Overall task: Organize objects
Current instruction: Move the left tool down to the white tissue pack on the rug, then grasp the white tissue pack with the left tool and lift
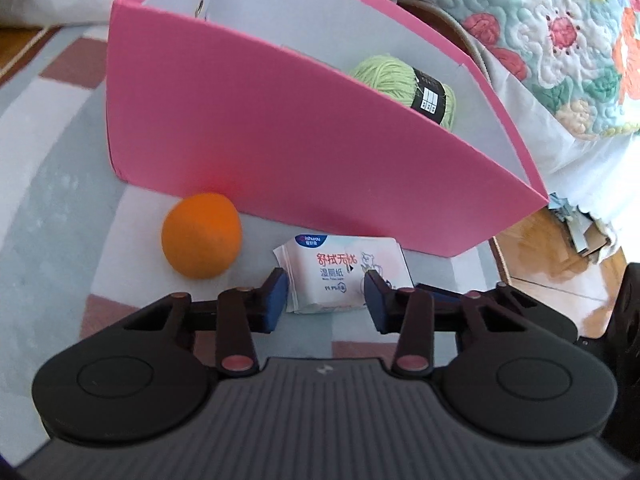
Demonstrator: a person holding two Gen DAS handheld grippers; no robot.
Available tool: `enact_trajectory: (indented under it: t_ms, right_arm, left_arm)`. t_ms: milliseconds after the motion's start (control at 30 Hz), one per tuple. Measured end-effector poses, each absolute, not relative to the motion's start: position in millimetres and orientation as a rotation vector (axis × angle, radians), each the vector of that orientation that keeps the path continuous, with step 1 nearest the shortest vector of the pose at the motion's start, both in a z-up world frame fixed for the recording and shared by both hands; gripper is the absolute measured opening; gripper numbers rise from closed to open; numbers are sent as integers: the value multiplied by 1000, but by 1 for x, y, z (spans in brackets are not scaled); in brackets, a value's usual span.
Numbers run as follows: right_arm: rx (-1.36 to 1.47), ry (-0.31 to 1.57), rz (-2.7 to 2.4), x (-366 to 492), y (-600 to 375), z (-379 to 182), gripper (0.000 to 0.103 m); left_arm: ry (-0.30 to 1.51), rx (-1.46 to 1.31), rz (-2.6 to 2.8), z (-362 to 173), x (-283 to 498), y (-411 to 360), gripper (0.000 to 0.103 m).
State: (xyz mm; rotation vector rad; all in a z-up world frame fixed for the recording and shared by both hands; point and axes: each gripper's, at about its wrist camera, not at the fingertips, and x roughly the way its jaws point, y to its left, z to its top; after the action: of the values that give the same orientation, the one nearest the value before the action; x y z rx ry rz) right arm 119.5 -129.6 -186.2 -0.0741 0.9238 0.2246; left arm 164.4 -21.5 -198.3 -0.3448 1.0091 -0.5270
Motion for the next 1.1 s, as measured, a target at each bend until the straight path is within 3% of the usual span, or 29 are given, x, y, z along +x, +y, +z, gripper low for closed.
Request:
enact_trajectory:
  t_ms: [33, 233, 400, 500, 600, 800, 1100]
  right_arm:
    - [-80, 916, 223, 119, -127, -185, 90]
    - [-101, 901, 229, 112, -117, -178, 78]
    - [-94, 904, 267, 93, -115, -168, 74]
    - [-106, 921, 282, 83, -118, -168, 71]
    - [-104, 918, 279, 81, -126, -169, 71]
    - [-36, 904, 297, 95, -138, -168, 51]
    - [-30, 900, 286, 95, -143, -170, 51]
  left_arm:
    - [1016, -354, -531, -198, 165, -21, 40]
    - [1060, -402, -509, -197, 163, -15, 40]
    - [1160, -501, -484, -200, 148, 3, 40]
    - [1207, -553, -449, -202, 147, 13, 35]
    - [1180, -540, -424, -202, 154, 15, 33]
    - [1150, -476, -446, -200, 152, 2, 29]
    - [1130, -445, -446, -198, 149, 0, 29]
